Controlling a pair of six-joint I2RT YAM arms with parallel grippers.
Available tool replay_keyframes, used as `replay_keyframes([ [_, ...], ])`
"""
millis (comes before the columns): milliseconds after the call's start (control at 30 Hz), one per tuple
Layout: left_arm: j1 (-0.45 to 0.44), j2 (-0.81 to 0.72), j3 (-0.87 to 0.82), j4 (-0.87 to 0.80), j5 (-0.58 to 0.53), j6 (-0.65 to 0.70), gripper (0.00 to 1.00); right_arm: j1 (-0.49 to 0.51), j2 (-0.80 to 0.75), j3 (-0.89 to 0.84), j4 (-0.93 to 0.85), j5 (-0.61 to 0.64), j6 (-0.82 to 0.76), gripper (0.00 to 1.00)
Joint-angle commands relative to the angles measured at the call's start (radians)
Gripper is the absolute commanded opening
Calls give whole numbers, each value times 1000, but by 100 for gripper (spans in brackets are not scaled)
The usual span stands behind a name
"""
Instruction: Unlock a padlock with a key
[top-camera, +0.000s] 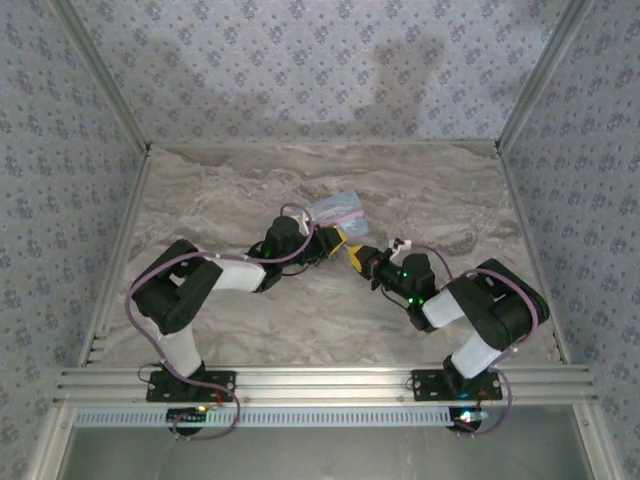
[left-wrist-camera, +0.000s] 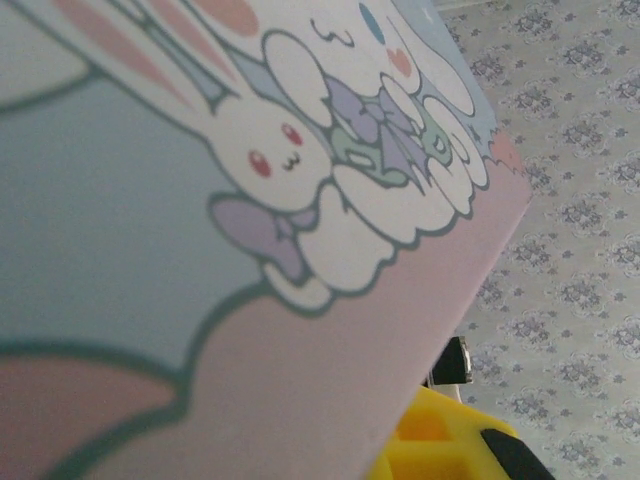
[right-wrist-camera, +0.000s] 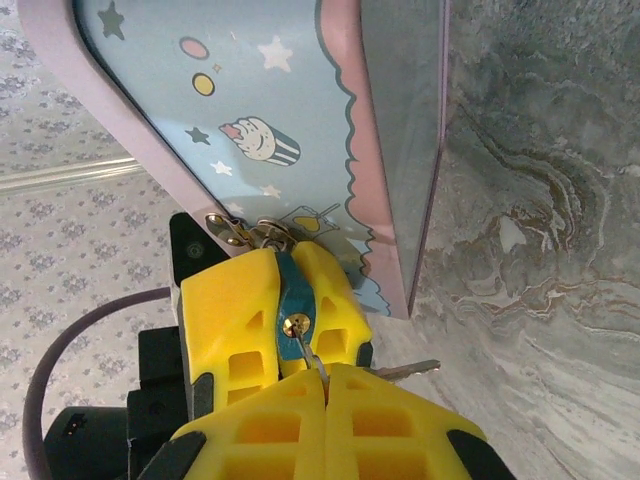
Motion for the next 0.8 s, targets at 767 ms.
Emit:
replay_keyframes([
  [767, -35, 6, 2, 58, 105, -5, 0, 3, 20, 52, 21, -5, -81, 0],
])
